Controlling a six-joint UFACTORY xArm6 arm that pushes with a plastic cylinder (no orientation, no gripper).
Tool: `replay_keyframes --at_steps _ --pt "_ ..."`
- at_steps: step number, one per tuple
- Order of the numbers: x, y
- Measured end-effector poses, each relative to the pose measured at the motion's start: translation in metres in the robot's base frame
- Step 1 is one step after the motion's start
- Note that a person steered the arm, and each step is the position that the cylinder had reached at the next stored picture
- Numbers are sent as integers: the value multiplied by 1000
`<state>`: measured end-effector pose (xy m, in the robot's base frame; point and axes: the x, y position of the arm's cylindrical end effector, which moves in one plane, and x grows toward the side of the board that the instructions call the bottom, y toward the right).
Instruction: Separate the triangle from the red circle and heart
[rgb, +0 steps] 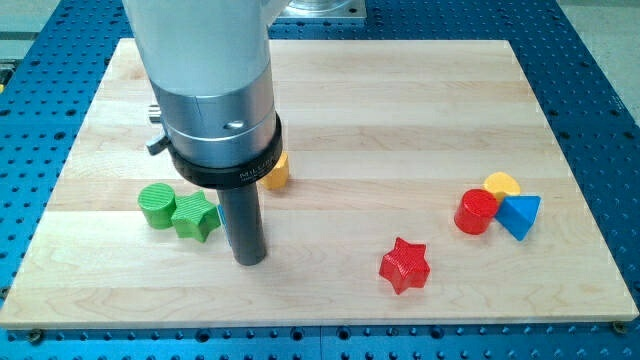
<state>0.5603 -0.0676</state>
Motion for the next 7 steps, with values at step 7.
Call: replay_keyframes --at_steps 7 --pt "2 279"
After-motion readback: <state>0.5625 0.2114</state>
